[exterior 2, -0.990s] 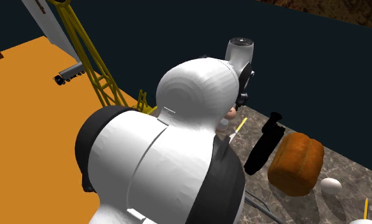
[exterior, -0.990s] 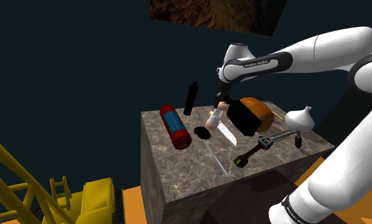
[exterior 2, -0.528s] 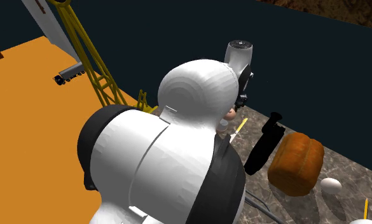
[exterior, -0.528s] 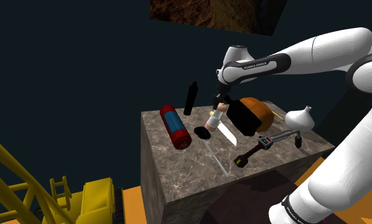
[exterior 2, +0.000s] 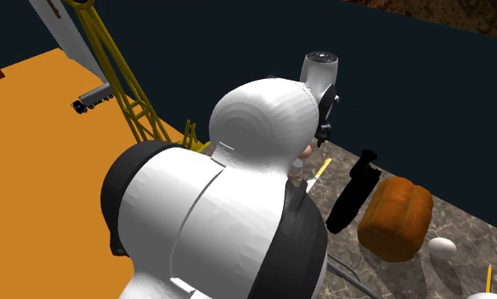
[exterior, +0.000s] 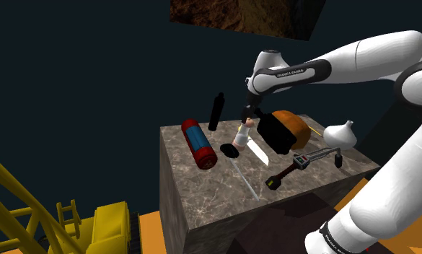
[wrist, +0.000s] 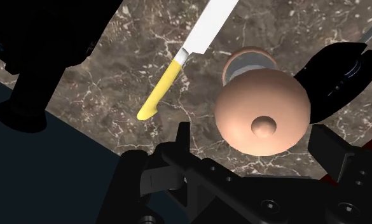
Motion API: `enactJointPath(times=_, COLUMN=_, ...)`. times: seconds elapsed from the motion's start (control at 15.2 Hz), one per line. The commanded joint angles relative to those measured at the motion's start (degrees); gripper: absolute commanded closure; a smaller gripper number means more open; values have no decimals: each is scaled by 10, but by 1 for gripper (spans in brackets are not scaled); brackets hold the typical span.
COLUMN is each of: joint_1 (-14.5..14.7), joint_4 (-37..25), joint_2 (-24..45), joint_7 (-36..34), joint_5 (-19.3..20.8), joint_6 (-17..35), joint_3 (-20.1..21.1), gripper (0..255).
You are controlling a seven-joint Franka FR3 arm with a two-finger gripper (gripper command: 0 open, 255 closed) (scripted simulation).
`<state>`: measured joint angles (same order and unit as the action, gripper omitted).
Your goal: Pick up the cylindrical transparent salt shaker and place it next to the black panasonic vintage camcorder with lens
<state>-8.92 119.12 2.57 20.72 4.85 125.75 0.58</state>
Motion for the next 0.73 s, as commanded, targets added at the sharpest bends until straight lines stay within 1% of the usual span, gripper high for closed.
enactJointPath(times=0.0, joint_1=1, joint_4=-15, joint_2=-14, joint_7=1, joint_5=-2, joint_6=-29, joint_3=1, gripper=0)
enactJointPath(times=0.13, joint_1=2, joint_4=-34, joint_2=-27, joint_7=2, joint_5=-3, joint_6=-61, joint_3=2, gripper=0)
enactJointPath(times=0.66, joint_1=2, joint_4=-34, joint_2=-27, joint_7=2, joint_5=-3, joint_6=-61, joint_3=2, gripper=0)
